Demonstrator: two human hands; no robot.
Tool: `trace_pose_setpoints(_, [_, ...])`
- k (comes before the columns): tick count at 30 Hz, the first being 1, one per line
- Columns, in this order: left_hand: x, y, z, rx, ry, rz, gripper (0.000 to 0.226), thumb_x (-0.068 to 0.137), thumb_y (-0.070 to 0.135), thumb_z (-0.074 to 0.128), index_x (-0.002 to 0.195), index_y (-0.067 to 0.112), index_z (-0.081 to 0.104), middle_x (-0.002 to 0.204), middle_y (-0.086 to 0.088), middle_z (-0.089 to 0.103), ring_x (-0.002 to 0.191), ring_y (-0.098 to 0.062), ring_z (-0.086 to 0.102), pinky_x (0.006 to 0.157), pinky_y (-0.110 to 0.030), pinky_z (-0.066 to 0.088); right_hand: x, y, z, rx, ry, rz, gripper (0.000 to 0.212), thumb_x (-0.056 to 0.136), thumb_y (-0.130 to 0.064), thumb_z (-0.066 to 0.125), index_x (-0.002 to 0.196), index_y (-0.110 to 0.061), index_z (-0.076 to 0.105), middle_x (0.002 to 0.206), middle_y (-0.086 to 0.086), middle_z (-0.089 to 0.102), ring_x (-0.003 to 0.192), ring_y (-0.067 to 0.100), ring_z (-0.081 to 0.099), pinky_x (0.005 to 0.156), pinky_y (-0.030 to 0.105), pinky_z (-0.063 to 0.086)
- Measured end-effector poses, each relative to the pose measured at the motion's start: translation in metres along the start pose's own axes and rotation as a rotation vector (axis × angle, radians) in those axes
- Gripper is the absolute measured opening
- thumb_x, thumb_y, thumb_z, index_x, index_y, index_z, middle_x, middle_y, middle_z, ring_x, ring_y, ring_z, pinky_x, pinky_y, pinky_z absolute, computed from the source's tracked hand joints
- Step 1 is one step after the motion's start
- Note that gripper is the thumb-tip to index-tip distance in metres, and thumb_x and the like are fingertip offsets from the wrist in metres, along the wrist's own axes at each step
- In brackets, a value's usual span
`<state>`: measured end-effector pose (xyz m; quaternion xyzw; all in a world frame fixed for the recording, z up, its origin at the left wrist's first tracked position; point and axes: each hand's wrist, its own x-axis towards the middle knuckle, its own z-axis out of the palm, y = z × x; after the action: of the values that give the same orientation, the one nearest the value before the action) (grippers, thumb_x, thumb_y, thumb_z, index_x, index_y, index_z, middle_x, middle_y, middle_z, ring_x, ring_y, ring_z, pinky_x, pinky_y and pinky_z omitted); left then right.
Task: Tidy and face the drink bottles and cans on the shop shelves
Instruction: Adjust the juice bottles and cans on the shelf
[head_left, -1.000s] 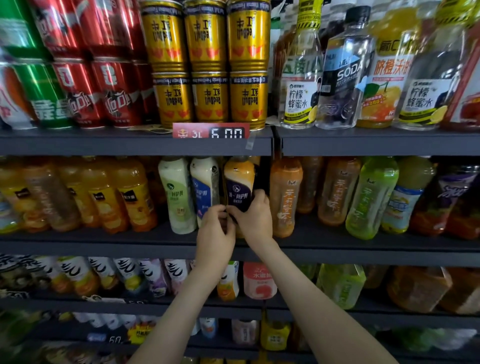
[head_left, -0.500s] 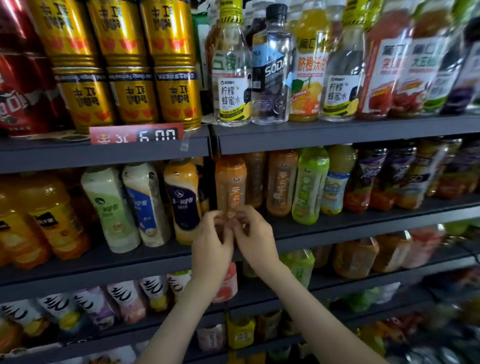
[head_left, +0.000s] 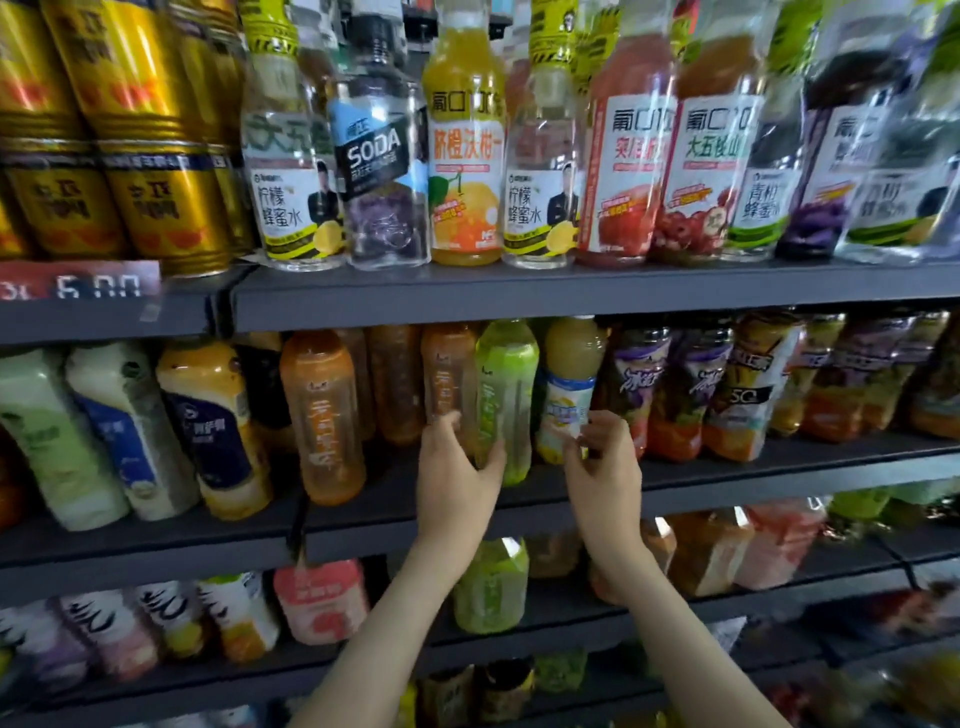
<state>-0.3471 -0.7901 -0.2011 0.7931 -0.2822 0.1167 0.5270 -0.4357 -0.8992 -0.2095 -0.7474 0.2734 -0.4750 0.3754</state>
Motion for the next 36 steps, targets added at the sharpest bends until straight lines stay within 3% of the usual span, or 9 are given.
trace_pose_setpoints(6, [0.011, 0.022, 0.050, 0.086, 0.110, -0.097, 0.064, 0.081, 0.047, 0.066, 0.124, 0.006, 0.043, 0.121, -0.009, 0.052, 0.116, -0.023, 0.046, 0.092, -0.029, 0.042, 0.027, 0.037, -0.029, -0.007, -0.128, 0.011, 0.038, 0.091, -0.014, 0.061, 0.126, -0.012, 0.047, 0.114, -0.003, 0.054, 0.108, 0.012, 0.052, 0.085, 0.017, 0.038])
trace_pose_setpoints(14, [0.017, 0.026, 0.057, 0.197, 0.206, -0.154, 0.062, 0.075, 0.045, 0.072, 0.114, 0.003, 0.049, 0.110, -0.012, 0.055, 0.105, -0.029, 0.053, 0.088, -0.042, 0.048, 0.035, 0.042, -0.013, -0.034, -0.229, -0.110, 0.049, 0.091, -0.016, 0.058, 0.136, -0.005, 0.041, 0.131, 0.010, 0.054, 0.119, 0.022, 0.052, 0.085, 0.018, 0.041])
trace_pose_setpoints(20, [0.020, 0.031, 0.062, 0.267, 0.201, -0.138, 0.065, 0.072, 0.049, 0.073, 0.110, 0.004, 0.046, 0.109, -0.011, 0.052, 0.100, -0.028, 0.052, 0.084, -0.044, 0.049, 0.031, 0.042, 0.002, -0.086, -0.247, -0.094, 0.068, 0.090, -0.012, 0.060, 0.146, -0.002, 0.021, 0.146, 0.015, 0.036, 0.133, 0.026, 0.038, 0.098, 0.027, 0.041])
trace_pose_setpoints(23, [0.019, 0.031, 0.061, 0.269, 0.180, -0.127, 0.062, 0.074, 0.047, 0.072, 0.110, 0.005, 0.045, 0.110, -0.012, 0.053, 0.101, -0.027, 0.053, 0.081, -0.037, 0.050, 0.033, 0.041, 0.012, -0.065, -0.254, -0.050, 0.075, 0.090, -0.015, 0.060, 0.148, -0.002, 0.013, 0.150, 0.017, 0.027, 0.137, 0.028, 0.031, 0.103, 0.032, 0.040])
trace_pose_setpoints(26, [0.015, 0.026, 0.054, 0.270, 0.115, -0.091, 0.055, 0.080, 0.040, 0.070, 0.115, 0.006, 0.044, 0.117, -0.012, 0.050, 0.107, -0.026, 0.051, 0.080, -0.033, 0.049, 0.039, 0.035, 0.024, -0.039, -0.203, -0.006, 0.078, 0.090, -0.017, 0.061, 0.148, -0.002, 0.010, 0.147, 0.018, 0.030, 0.135, 0.028, 0.034, 0.103, 0.035, 0.042])
trace_pose_setpoints(31, [0.011, 0.016, 0.037, 0.294, -0.014, -0.042, 0.052, 0.086, 0.036, 0.064, 0.125, 0.009, 0.042, 0.127, -0.007, 0.047, 0.112, -0.023, 0.051, 0.079, -0.025, 0.044, 0.044, 0.028, 0.034, -0.130, -0.028, 0.014, 0.067, 0.087, -0.020, 0.066, 0.139, 0.003, 0.031, 0.126, 0.021, 0.047, 0.116, 0.032, 0.048, 0.086, 0.036, 0.049])
trace_pose_setpoints(36, [0.006, 0.011, 0.030, 0.266, -0.062, -0.014, 0.050, 0.088, 0.030, 0.063, 0.128, 0.009, 0.042, 0.130, -0.007, 0.045, 0.114, -0.020, 0.051, 0.079, -0.017, 0.040, 0.034, 0.024, 0.027, -0.118, 0.028, 0.012, 0.062, 0.082, -0.021, 0.071, 0.132, 0.000, 0.041, 0.122, 0.016, 0.051, 0.114, 0.027, 0.048, 0.084, 0.022, 0.037])
